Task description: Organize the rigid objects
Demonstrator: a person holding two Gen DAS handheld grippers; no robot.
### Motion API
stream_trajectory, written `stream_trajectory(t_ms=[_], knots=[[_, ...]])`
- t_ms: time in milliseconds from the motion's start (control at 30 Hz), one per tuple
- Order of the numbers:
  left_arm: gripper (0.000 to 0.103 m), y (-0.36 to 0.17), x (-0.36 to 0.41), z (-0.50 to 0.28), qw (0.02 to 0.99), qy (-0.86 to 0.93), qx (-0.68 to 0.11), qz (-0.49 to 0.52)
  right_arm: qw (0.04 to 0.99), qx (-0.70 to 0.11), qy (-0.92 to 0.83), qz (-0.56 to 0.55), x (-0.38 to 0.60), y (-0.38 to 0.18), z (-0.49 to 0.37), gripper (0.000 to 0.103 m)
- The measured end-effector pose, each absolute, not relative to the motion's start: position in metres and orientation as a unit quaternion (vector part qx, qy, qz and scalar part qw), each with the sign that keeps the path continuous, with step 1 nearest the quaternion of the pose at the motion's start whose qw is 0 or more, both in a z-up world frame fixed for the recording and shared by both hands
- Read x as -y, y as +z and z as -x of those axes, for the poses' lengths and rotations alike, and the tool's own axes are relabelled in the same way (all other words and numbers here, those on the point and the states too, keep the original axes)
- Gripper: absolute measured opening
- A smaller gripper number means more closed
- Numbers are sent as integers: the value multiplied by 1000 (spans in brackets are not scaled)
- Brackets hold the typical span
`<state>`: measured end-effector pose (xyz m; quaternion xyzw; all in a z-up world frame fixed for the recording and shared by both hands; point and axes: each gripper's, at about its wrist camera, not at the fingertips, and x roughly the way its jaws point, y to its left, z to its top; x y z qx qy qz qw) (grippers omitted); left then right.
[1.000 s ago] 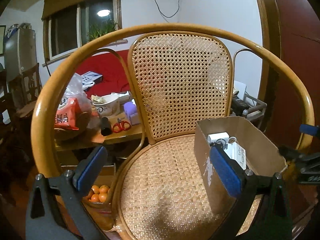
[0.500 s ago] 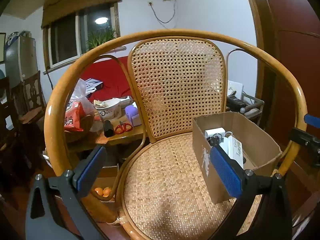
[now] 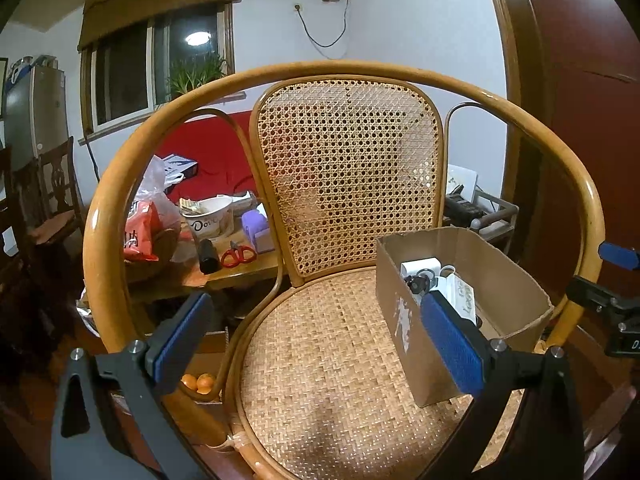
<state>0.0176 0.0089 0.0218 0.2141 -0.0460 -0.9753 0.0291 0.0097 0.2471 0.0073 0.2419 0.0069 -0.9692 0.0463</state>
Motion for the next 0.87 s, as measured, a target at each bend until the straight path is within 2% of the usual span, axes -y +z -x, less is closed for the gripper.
stream_trajectory(t_ms=[867], knots=[[102,20,-6,-16,36,-974,42,-221,29,-13,-968,-247,-248,7,-5,103]])
